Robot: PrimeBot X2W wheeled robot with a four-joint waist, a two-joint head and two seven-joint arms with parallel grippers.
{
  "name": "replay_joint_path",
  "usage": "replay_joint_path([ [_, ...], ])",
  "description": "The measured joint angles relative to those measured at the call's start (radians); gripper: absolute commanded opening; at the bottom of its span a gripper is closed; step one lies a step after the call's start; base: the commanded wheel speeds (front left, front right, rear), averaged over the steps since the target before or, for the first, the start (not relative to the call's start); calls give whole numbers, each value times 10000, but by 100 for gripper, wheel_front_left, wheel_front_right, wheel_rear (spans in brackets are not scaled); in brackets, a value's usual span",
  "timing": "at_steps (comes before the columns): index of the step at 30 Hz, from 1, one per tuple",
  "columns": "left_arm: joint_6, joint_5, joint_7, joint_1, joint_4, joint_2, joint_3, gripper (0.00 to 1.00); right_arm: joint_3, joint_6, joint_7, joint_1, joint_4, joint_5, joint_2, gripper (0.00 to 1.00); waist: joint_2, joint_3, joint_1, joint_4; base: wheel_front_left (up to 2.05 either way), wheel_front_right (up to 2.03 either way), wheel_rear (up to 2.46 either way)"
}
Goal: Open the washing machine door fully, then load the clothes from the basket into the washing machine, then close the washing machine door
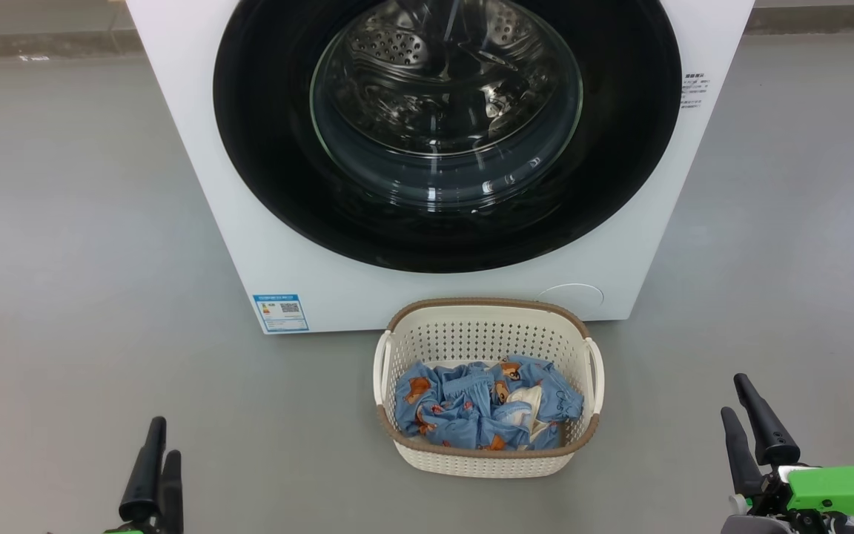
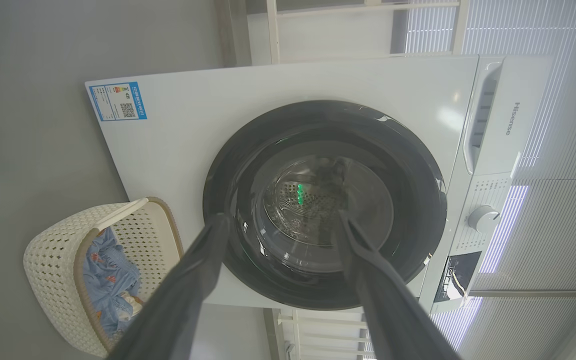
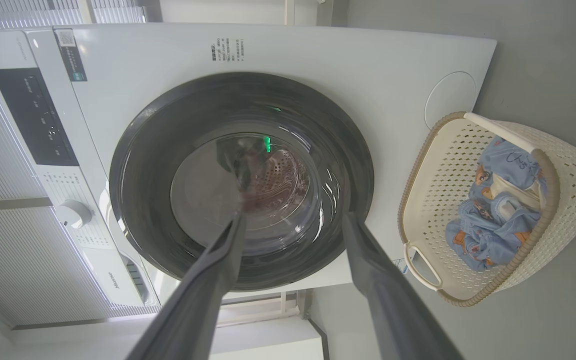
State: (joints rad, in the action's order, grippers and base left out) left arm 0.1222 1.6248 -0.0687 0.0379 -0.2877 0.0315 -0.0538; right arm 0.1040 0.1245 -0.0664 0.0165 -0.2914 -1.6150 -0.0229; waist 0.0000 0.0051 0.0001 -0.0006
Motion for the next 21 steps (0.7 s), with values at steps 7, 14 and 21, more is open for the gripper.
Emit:
replay_joint_path([
  [7, 0, -190, 176, 41, 128, 52, 178, 100, -104, 0, 247, 10, 130, 244, -128, 100, 0, 11, -1, 4, 0, 0, 0],
  [14, 0, -646, 441, 153, 236, 151, 430, 100, -403, 0, 487, 223, 284, 809, -238, 100, 0, 16, -1, 2, 0, 0, 0],
  [21, 0, -1185, 652, 266, 288, 326, 729, 100, -675, 0, 696, 282, 382, 1496, -447, 100, 0, 15, -1, -7, 0, 0, 0],
])
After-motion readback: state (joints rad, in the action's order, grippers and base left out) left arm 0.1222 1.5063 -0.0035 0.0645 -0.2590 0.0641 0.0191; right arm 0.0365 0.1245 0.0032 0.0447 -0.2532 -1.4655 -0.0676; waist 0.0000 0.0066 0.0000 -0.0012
